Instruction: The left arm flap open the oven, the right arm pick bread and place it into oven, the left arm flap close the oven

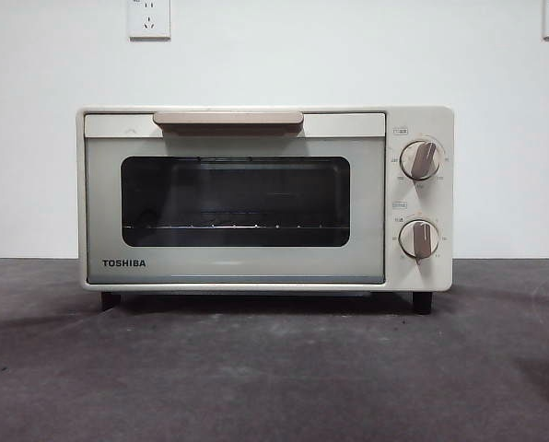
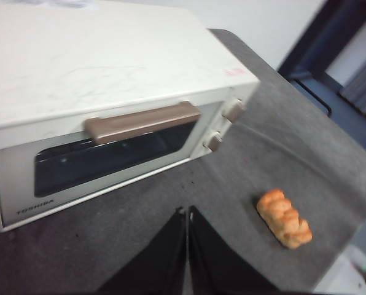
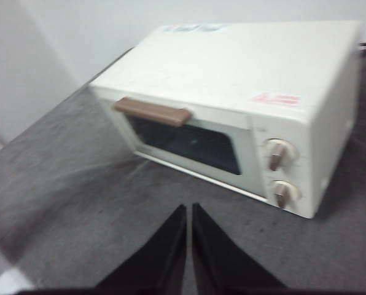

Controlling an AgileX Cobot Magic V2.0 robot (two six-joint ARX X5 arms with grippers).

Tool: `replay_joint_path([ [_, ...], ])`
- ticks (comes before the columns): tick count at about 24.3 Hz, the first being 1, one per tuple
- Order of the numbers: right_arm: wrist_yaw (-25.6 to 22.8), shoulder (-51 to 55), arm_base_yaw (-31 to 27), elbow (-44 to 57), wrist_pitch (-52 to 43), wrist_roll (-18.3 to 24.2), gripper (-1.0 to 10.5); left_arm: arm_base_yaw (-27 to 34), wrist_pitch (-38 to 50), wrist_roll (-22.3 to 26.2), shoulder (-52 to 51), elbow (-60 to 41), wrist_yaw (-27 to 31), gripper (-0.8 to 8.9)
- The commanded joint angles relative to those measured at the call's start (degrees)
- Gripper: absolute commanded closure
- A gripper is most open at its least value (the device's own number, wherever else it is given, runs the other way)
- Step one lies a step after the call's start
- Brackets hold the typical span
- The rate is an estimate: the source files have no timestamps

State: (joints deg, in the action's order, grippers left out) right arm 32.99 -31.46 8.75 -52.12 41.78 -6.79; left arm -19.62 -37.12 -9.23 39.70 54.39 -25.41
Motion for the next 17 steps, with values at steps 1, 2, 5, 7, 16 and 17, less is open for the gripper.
replay_joint_path([
  [1, 0.26, -0.24, 0.68, -0.94, -0.39, 1.44, 9.3, -0.46, 1.11, 3.52, 0.33, 1.2, -0.17, 8.03],
  [2, 0.24, -0.24, 0.68, -0.94, -0.39, 1.42, 9.3, -0.44, 1.31, 3.69, 0.33, 1.2, -0.17, 8.02],
  [5, 0.15, -0.24, 0.68, -0.94, -0.39, 1.22, 8.8, -0.44, 2.1, 3.67, 0.35, 1.2, -0.15, 8.02],
  [7, -0.02, -0.26, 0.68, -0.94, -0.42, 1.16, 8.2, -0.44, 2.49, 3.69, 0.37, 1.2, -0.15, 7.92],
  [16, -0.04, -0.28, 0.66, -0.94, -0.42, -1.64, 5.2, -0.44, 2.56, 4.26, 0.37, 1.2, -0.13, 3.86],
  [17, -0.02, -0.28, 0.66, -0.94, -0.39, -2.38, 5.0, -0.44, 2.58, 4.26, 0.37, 1.2, -0.13, 3.33],
])
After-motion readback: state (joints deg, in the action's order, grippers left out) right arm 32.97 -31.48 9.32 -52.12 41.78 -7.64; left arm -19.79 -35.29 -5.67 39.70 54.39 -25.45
